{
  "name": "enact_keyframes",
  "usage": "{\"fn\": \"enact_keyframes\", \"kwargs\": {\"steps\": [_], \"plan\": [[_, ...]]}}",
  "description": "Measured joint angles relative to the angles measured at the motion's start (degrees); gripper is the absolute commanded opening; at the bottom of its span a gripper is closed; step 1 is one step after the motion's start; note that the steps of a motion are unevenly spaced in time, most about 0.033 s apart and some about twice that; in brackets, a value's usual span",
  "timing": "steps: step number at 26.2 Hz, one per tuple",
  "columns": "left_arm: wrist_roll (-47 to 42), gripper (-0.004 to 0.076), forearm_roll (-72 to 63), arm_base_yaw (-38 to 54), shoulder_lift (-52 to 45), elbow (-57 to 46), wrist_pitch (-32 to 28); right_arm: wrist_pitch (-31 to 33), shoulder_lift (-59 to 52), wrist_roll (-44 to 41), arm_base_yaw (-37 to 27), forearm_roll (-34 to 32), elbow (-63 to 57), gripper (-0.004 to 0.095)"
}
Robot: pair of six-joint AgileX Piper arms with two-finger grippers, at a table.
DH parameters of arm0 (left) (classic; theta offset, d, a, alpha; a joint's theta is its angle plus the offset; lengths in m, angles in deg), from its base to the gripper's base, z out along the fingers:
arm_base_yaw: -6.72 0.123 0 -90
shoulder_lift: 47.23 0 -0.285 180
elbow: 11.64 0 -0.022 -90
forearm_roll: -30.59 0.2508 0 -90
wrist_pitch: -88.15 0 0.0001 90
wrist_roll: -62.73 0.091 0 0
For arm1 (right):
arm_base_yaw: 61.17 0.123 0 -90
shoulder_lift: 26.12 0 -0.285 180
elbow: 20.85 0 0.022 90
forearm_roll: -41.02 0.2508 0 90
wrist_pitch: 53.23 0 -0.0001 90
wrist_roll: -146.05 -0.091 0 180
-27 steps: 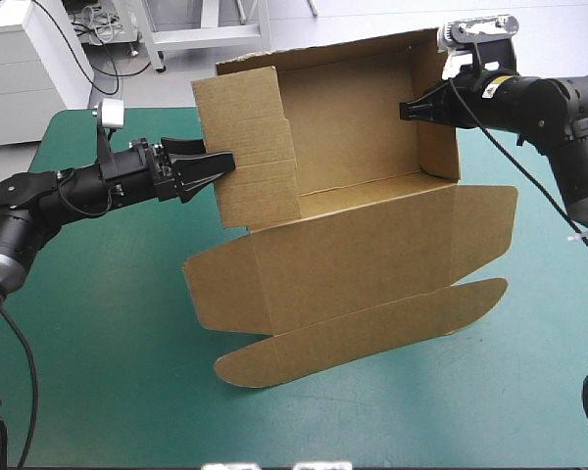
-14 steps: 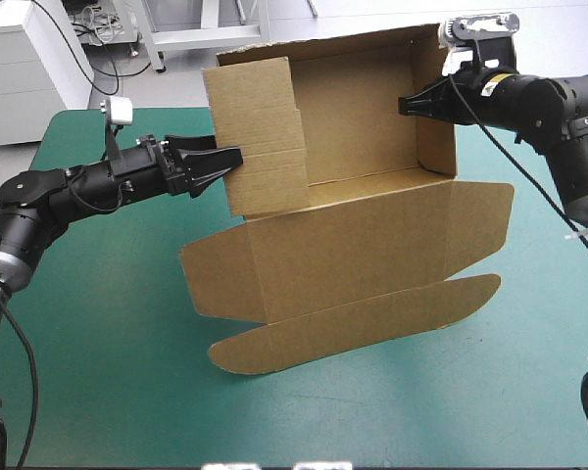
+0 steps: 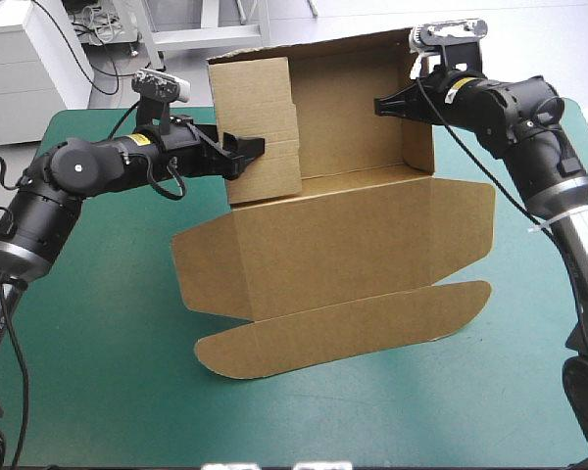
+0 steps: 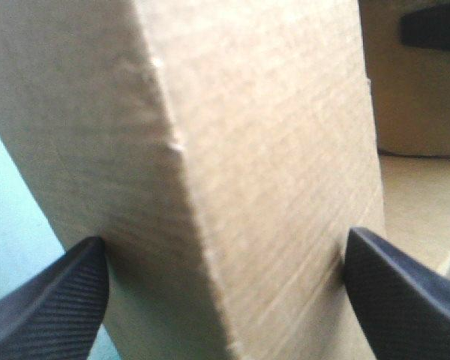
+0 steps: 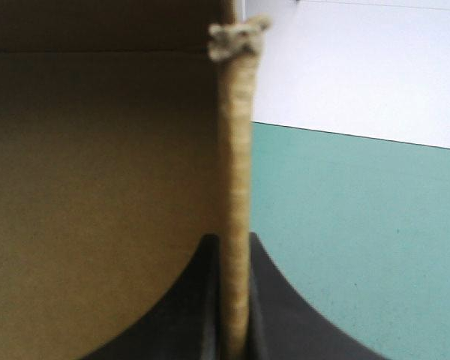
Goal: Fold the box
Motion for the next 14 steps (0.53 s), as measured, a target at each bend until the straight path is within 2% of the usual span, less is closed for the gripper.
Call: {"fn": "enact_keyframes", "kwargs": {"steps": [6,11,14], "plan": [[-23.13,0.0575,24.76,-4.69,1.63,3.21,0.55,-2.33,0.54,-4.13,3.76,-3.99,0.00,-0.0017],[-39.68,0.0430,41.65,-8.68,2.07,3.48,0.41,-4.14,1.35,-8.22,4.76,-5.17,0.00,-0.0018],[-41.21,0.0363,41.97,-8.97,2.07,3.48,-0.92,-4.31,1.53,-8.60,4.76,-6.11,0.00,-0.0018]]}}
